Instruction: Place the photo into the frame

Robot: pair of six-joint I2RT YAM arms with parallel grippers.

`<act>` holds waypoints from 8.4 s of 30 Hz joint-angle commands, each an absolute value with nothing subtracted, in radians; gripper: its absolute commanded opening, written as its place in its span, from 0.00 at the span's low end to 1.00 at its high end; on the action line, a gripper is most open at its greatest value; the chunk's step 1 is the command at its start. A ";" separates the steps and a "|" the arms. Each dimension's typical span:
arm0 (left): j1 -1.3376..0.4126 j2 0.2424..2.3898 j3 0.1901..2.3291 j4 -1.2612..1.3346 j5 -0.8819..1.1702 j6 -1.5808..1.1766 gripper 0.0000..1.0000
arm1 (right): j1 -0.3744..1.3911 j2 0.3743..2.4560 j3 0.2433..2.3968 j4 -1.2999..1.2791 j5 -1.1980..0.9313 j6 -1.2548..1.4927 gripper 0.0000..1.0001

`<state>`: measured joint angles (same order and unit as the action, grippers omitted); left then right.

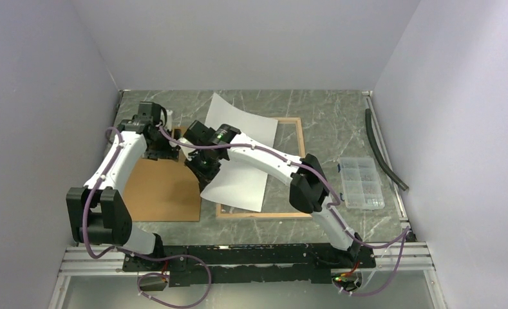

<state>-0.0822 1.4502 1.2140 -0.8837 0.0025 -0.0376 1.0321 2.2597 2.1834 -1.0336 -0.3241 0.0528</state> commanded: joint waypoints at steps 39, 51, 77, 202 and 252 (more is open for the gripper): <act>-0.008 1.369 1.239 -0.840 0.142 0.043 0.74 | 1.042 1.900 1.628 -0.926 -0.107 0.507 0.00; -0.014 1.382 1.244 -0.836 0.143 0.041 0.74 | 1.032 1.870 1.555 -0.881 -0.080 0.594 0.00; -0.018 1.443 1.267 -0.817 0.171 0.051 0.77 | 0.977 1.788 1.674 -0.853 -0.051 0.656 0.91; -0.359 2.155 1.827 -0.697 0.095 0.048 0.65 | 0.081 1.881 1.446 -0.376 -0.298 0.527 0.80; -0.341 2.222 1.836 -0.639 0.119 0.045 0.64 | 0.084 2.232 1.777 -0.417 -0.419 0.457 0.67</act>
